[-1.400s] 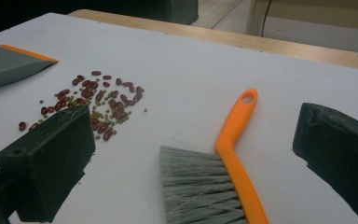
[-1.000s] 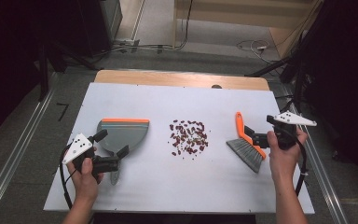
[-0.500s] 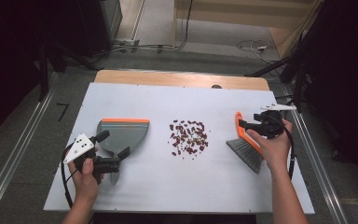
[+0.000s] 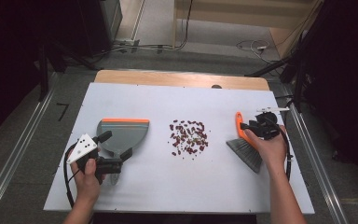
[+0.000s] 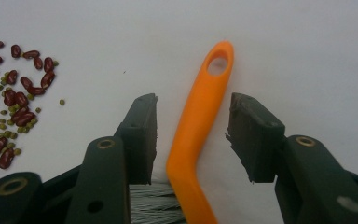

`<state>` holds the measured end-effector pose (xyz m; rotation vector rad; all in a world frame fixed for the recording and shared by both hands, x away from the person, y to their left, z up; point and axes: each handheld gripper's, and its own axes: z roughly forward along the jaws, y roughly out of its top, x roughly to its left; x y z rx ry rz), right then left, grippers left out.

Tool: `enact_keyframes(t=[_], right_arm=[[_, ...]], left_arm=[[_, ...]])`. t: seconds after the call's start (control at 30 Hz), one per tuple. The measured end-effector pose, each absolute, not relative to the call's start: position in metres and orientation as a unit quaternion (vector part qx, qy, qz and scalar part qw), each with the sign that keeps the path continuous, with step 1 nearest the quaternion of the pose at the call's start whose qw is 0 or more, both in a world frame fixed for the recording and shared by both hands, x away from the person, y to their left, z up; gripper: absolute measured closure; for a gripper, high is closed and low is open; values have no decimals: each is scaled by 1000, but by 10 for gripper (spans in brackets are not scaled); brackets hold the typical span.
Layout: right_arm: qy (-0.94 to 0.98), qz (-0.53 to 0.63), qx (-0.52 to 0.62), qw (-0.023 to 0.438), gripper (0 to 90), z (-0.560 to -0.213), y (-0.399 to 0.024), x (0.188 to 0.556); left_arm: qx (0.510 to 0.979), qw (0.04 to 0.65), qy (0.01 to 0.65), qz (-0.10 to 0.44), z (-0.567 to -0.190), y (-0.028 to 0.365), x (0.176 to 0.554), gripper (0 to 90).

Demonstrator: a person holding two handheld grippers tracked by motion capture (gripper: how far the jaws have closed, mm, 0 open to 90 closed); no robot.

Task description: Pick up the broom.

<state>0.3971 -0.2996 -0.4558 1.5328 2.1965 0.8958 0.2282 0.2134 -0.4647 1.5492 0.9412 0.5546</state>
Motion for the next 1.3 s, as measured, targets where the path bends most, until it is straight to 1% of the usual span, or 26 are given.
enact_keyframes(t=[0.03,0.1,0.3,0.37,0.4,0.47,0.57,0.7,0.83,0.9,1.1,1.3], right_arm=[[764,308,548,145,521,-459,-299,399],[767,298,551,139,539,-463,-298,400],[776,261,557,141,559,-472,-293,402],[778,251,558,140,595,-475,-291,402],[781,242,560,130,639,-478,-288,401],[784,230,561,132,640,-481,-286,401],[779,209,571,154,648,-482,-277,399],[778,205,573,157,647,-482,-275,399],[776,217,573,151,658,-483,-279,398],[774,224,570,160,664,-484,-279,396],[768,244,572,155,666,-486,-284,394],[763,269,563,167,667,-484,-287,388]], left_arm=[[664,583,403,237,-465,213,228,0],[665,583,403,236,-465,213,229,0],[666,582,404,235,-466,212,229,0],[666,582,405,234,-466,212,229,0],[666,582,405,234,-466,212,229,0],[666,581,404,234,-466,213,229,0],[665,581,408,232,-467,213,229,0],[668,579,406,232,-467,211,228,0],[668,581,403,232,-466,209,227,0],[669,580,402,231,-465,208,227,0],[673,578,399,231,-466,206,227,0],[674,578,398,230,-466,205,228,0]])
